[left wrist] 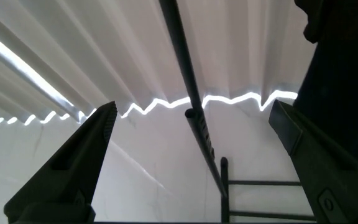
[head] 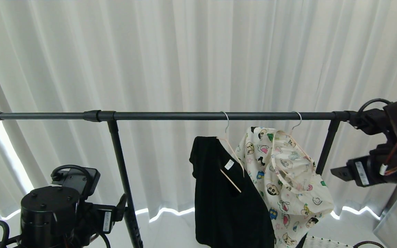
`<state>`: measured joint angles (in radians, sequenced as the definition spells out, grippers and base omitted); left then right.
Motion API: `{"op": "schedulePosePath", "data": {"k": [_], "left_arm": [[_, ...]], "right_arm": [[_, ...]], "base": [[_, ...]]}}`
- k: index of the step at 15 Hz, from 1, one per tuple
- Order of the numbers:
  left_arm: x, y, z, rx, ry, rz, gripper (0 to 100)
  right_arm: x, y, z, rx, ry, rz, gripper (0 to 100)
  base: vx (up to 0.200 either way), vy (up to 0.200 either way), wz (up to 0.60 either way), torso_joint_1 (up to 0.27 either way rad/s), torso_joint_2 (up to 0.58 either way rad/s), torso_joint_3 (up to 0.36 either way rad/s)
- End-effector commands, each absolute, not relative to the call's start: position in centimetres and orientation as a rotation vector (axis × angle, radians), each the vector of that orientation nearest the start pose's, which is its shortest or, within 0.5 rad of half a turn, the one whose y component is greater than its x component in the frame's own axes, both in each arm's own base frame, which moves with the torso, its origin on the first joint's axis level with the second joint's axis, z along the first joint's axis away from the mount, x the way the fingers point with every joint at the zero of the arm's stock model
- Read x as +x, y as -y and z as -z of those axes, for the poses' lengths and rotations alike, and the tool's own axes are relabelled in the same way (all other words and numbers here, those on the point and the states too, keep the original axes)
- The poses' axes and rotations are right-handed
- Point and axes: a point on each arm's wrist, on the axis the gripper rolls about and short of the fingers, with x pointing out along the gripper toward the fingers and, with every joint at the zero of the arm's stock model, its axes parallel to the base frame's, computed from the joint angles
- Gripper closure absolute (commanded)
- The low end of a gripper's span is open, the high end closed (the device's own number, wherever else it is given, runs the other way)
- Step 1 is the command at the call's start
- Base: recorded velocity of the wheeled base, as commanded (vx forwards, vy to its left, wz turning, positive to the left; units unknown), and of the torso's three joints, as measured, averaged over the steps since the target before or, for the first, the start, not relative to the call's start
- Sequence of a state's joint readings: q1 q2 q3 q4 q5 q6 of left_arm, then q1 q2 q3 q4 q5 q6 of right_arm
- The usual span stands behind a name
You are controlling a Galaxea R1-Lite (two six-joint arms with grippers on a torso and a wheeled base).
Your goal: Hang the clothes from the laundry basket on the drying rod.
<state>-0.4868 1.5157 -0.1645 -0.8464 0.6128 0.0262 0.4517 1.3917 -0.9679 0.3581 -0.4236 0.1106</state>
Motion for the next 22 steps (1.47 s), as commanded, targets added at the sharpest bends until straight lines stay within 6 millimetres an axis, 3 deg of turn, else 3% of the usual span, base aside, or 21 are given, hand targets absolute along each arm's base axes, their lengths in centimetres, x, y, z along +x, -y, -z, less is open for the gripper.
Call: {"op": "schedulePosePath", "data": {"k": [1, 6, 14, 22], "left_arm": [[16.6, 7.2, -9.8, 0.287, -0.431, -0.127, 0], [16.4, 7.0, -10.2, 0.275, -0.413, -0.130, 0], [16.9, 2.4, -11.1, 0.184, -0.405, -0.303, 0], [16.2, 1.8, -11.6, 0.174, -0.376, -0.329, 0]], "right_arm": [[14.1, -5.7, -23.5, -0.233, -0.699, 0.021, 0], [11.4, -4.2, -22.9, -0.292, -0.665, 0.057, 0], [11.8, -2.0, -22.4, -0.311, -0.711, 0.206, 0], [11.6, -1.8, -22.2, -0.302, -0.698, 0.216, 0]], "base": [[0.000, 0.000, 0.00, 0.000, 0.00, 0.000], [-0.200, 0.000, 0.00, 0.005, 0.00, 0.001], [-0.200, 0.000, 0.00, 0.002, 0.00, 0.004], [-0.200, 0.000, 0.00, 0.002, 0.00, 0.003]]}}
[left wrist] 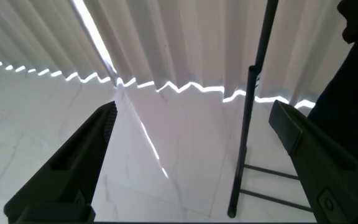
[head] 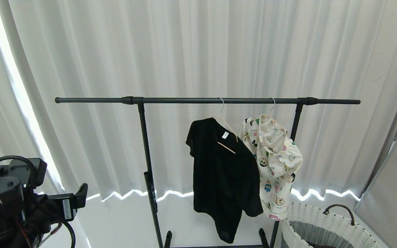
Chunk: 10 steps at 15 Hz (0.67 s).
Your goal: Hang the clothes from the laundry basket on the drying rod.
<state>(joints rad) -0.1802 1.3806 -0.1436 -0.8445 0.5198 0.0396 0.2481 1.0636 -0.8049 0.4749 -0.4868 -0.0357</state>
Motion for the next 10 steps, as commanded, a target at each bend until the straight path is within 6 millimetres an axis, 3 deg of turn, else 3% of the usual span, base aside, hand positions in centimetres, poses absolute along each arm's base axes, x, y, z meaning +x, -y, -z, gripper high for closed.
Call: {"op": "schedulePosePath", "data": {"k": [1, 10], "left_arm": [[16.12, 1.79, -11.57, 0.173, -0.377, -0.329, 0], [15.99, 1.76, -11.26, 0.178, -0.392, -0.329, 0]], "right_arm": [[11.61, -1.86, -22.02, -0.303, -0.695, 0.215, 0], [11.96, -1.95, -21.70, -0.286, -0.649, 0.216, 0]], "base": [[0.000, 0.000, 0.00, 0.000, 0.00, 0.000], [0.000, 0.000, 0.00, 0.000, 0.00, 0.000]]}}
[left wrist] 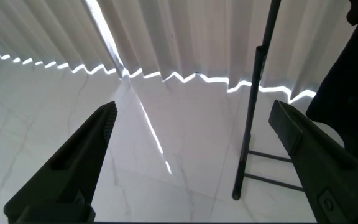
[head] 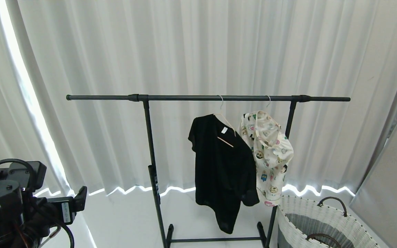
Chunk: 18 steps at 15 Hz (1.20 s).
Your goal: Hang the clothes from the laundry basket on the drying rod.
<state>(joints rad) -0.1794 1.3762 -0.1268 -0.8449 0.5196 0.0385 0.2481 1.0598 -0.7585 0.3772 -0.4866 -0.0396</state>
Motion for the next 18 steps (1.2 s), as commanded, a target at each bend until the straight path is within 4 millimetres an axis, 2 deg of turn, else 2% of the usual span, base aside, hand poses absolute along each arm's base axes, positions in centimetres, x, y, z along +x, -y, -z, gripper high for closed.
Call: {"op": "schedulePosePath", "data": {"k": [1, 7, 10, 12, 13, 15, 17, 18], "left_arm": [[16.0, 1.8, -11.3, 0.176, -0.391, -0.329, 0], [15.2, 1.6, -11.1, 0.174, -0.388, -0.331, 0], [14.2, 1.4, -10.8, 0.178, -0.394, -0.332, 0], [13.6, 1.3, -10.7, 0.170, -0.390, -0.338, 0], [12.4, 1.1, -10.3, 0.173, -0.391, -0.339, 0], [11.8, 1.0, -10.9, 0.145, -0.343, -0.346, 0], [11.3, 0.8, -11.4, 0.105, -0.297, -0.365, 0], [11.1, 0.8, -11.6, 0.101, -0.285, -0.365, 0]], "right_arm": [[12.0, -2.0, -21.7, -0.284, -0.644, 0.216, 0], [11.9, -1.9, -21.7, -0.279, -0.629, 0.217, 0], [11.2, -1.7, -21.2, -0.281, -0.633, 0.218, 0], [10.5, -1.6, -20.7, -0.281, -0.633, 0.218, 0], [9.6, -1.4, -20.2, -0.281, -0.633, 0.219, 0], [8.6, -1.0, -19.5, -0.288, -0.627, 0.245, 0], [6.5, -0.4, -17.7, -0.299, -0.624, 0.293, 0], [6.0, -0.3, -17.4, -0.297, -0.615, 0.297, 0]], "base": [[0.000, 0.000, 0.00, 0.000, 0.00, 0.000], [0.000, 0.000, 0.00, -0.011, 0.02, 0.011], [0.000, 0.000, 0.00, -0.185, 0.42, 0.217], [0.000, 0.000, 0.00, -0.237, 0.52, 0.281], [0.000, 0.000, 0.00, -0.246, 0.54, 0.286], [0.000, 0.000, 0.00, -0.237, 0.52, 0.290], [0.000, 0.000, 0.00, -0.229, 0.52, 0.295], [0.000, 0.000, 0.00, -0.227, 0.50, 0.290]]}}
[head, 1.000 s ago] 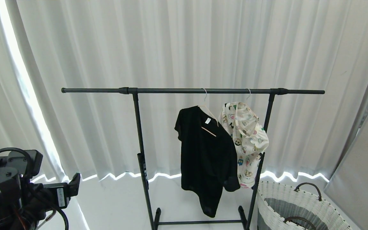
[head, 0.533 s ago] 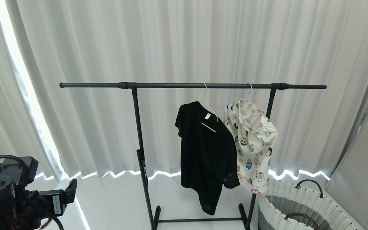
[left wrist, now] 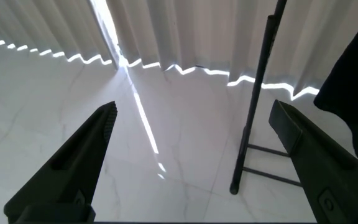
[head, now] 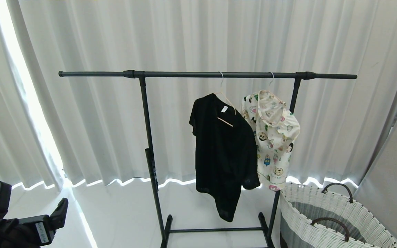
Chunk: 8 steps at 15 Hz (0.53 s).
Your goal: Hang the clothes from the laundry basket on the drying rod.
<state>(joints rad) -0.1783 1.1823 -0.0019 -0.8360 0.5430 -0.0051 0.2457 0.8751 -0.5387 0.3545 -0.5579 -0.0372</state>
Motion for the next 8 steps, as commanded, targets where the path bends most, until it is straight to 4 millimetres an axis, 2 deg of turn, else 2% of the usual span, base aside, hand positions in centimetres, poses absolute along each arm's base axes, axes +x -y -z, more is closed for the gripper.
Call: {"op": "schedulePosePath", "data": {"k": [1, 3, 6, 8], "left_arm": [[10.9, 0.7, -11.8, 0.101, -0.269, -0.372, 0], [10.3, 0.6, -11.8, 0.111, -0.268, -0.422, 0], [7.9, 0.0, -12.2, 0.157, -0.232, -0.465, 0], [4.3, -0.7, -12.0, 0.218, -0.186, -0.506, 0]], "right_arm": [[4.9, 0.1, -16.8, -0.289, -0.595, 0.327, 0], [3.4, 0.7, -15.7, -0.271, -0.577, 0.390, 0], [1.3, 1.1, -13.8, -0.236, -0.552, 0.477, 0], [-0.5, 1.3, -12.0, -0.205, -0.496, 0.554, 0]], "base": [[0.000, 0.000, 0.00, -0.222, 0.50, 0.276], [0.000, 0.000, 0.00, -0.210, 0.49, 0.273], [0.000, 0.000, 0.00, -0.204, 0.49, 0.284], [0.000, 0.000, 0.00, -0.188, 0.48, 0.286]]}}
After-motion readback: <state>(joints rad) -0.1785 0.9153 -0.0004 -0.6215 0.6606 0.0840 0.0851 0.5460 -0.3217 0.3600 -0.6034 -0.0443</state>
